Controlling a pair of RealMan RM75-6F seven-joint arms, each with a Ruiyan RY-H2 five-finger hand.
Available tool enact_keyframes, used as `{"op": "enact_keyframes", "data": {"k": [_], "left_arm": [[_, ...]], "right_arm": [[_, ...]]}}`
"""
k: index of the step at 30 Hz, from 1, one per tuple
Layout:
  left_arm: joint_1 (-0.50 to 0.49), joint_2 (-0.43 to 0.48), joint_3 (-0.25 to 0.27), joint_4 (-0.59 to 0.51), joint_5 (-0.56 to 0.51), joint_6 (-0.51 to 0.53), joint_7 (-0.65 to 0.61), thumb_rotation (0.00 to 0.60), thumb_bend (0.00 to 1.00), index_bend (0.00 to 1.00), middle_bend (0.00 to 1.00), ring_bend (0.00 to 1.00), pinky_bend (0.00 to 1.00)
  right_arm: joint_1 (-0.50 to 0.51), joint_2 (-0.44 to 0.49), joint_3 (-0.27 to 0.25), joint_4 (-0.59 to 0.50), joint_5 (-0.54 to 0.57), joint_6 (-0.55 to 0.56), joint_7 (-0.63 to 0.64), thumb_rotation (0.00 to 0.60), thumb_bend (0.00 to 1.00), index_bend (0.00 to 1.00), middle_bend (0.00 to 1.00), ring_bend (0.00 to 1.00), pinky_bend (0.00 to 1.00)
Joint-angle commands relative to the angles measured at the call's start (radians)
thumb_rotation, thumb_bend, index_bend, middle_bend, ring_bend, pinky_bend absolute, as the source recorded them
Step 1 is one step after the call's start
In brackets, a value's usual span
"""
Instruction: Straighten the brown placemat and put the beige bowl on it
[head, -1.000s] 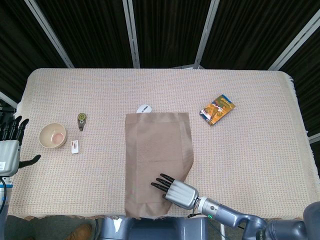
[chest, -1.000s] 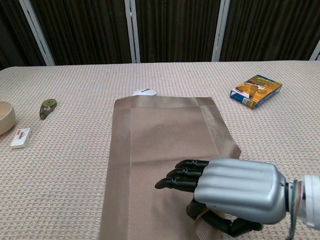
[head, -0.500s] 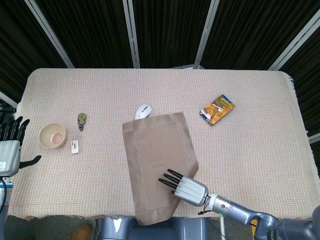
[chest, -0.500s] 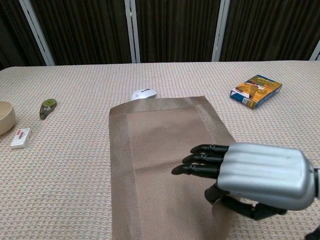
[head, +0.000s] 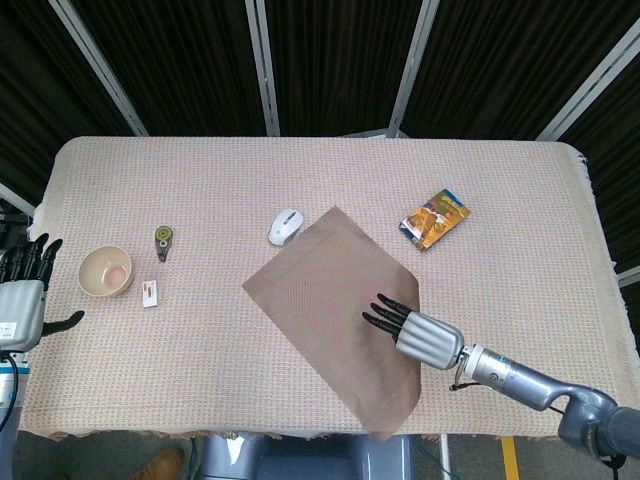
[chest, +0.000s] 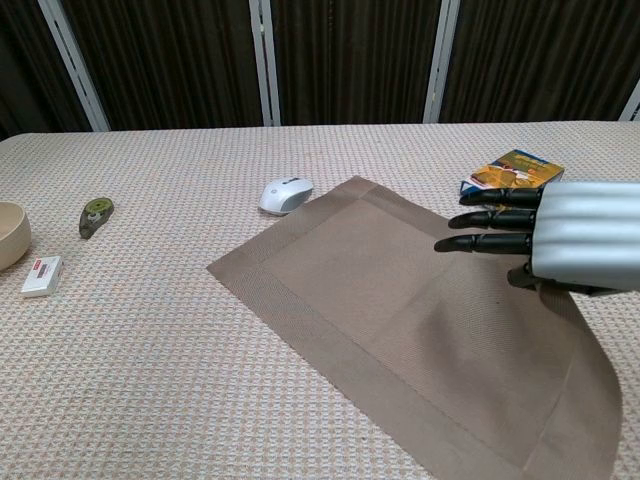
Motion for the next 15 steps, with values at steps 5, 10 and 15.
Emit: {"op": "enact_keyframes", "data": {"k": [5,10,15], "left_arm": [[0.000,-0.003,0.001,0.002,0.000,-0.001,0.006,0.600,0.00,0.00,0.00,0.00,0.00],[0.001,-0.002,0.000,0.003,-0.002,-0.002,0.004,0.600,0.00,0.00,0.00,0.00,0.00],[0.000,-0.001,0.002,0.007,-0.003,-0.009,0.002,0.600,0.00,0.00,0.00,0.00,0.00]], "right_arm": [[0.086,-0.044,0.002,0.275,-0.122,0.079,-0.042,0.600,0.60,0.66,0.00,0.00,0.00],[0.101,-0.075,0.003,0.372,-0.129,0.112,-0.052,0.600,0.58,0.66,0.00,0.00,0.00],[0.079,-0.086,0.028,0.428,-0.080,0.152,-0.071,0.600,0.12,0.01,0.00,0.00,0.00]]}}
